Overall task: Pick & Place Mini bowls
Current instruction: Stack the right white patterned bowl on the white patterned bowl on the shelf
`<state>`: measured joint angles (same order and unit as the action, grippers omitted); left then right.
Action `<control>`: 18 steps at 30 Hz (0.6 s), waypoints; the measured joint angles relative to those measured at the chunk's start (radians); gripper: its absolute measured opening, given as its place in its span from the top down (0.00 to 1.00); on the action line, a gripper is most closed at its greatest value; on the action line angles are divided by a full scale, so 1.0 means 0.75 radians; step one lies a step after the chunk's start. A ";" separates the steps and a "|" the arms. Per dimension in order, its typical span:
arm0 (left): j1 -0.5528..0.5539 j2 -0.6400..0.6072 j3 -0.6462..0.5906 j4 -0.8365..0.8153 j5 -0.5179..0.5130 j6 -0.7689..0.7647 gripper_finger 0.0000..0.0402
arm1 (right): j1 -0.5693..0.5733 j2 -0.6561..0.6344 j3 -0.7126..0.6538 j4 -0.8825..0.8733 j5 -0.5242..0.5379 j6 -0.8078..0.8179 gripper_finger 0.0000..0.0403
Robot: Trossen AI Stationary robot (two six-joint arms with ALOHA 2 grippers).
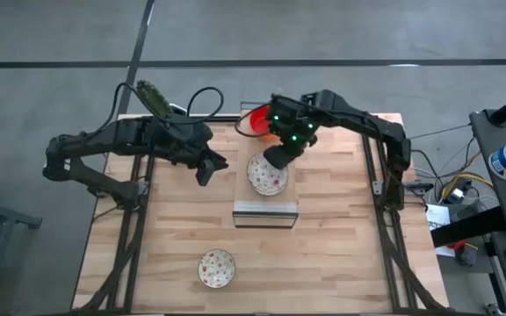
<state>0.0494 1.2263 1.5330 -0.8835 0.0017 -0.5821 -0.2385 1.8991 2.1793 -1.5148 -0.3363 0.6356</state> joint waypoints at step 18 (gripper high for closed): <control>-0.002 0.000 0.000 -0.042 0.002 -0.002 0.74 | -0.033 0.150 0.005 -0.075 -0.002 -0.110 0.97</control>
<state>0.0479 1.2263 1.5330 -0.9152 0.0032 -0.5835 -0.2630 2.0113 2.1830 -1.5712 -0.3378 0.5531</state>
